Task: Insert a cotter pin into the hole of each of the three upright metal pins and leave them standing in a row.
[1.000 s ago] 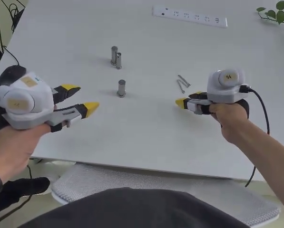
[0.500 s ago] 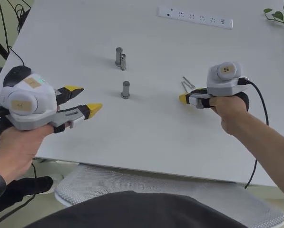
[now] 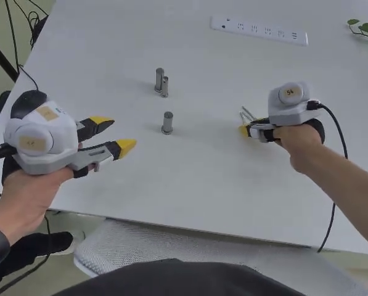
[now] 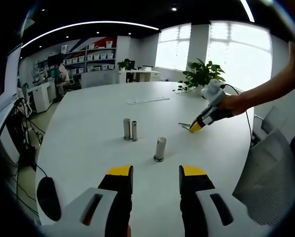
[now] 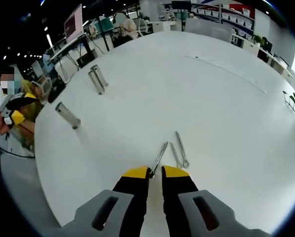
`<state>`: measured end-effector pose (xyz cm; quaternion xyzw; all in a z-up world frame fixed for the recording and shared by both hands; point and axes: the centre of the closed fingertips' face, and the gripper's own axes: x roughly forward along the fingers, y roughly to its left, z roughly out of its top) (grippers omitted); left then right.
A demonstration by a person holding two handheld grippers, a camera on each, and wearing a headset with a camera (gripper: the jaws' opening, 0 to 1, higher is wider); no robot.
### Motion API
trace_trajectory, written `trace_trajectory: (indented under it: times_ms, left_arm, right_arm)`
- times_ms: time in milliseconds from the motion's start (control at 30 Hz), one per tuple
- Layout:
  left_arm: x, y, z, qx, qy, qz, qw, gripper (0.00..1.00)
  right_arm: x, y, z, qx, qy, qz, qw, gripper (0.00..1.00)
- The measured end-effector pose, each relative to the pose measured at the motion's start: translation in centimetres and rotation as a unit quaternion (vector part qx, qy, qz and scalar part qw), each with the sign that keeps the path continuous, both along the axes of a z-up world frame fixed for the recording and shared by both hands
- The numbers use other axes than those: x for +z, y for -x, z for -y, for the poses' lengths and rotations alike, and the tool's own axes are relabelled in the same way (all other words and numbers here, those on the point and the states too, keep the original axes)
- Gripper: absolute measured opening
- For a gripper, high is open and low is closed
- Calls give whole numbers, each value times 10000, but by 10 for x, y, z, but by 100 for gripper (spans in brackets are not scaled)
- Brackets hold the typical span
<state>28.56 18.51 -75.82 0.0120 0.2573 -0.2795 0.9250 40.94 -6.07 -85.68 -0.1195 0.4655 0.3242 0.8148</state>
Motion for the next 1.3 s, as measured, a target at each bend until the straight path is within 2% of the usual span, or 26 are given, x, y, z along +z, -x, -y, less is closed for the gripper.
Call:
trace_trajectory:
  times_ms: [67, 200, 533, 667, 900, 1100, 1200, 1300]
  left_arm:
    - [-1, 0, 1, -15, -21, -1, 10000, 36]
    - [-2, 0, 5, -35, 11, -16, 10000, 36]
    - [-1, 0, 11, -89, 46, -3, 10000, 36]
    - [1, -1, 11, -96, 46, 27, 9999, 36]
    - [3, -1, 11, -85, 72, 49, 9999, 35]
    - [4, -1, 14, -95, 85, 52, 9999, 35]
    - [5, -2, 15, -100, 86, 73, 9999, 35]
    - [8, -4, 15, -108, 93, 101, 9998, 35]
  right_arm:
    - [0, -2, 3, 81, 178, -56, 9998, 9]
    - [-1, -4, 3, 45, 229, -188, 9996, 8]
    - [-4, -6, 5, 26, 384, -333, 9987, 8]
    - [-6, -8, 5, 368, 703, -186, 9967, 8]
    - [-9, -9, 5, 389, 754, -221, 9962, 8]
    - [-12, -10, 3, 733, 790, -73, 9942, 4]
    - [-12, -9, 2, 868, 821, -77, 9928, 3]
    - [-11, -5, 0, 1118, 916, -40, 9895, 2]
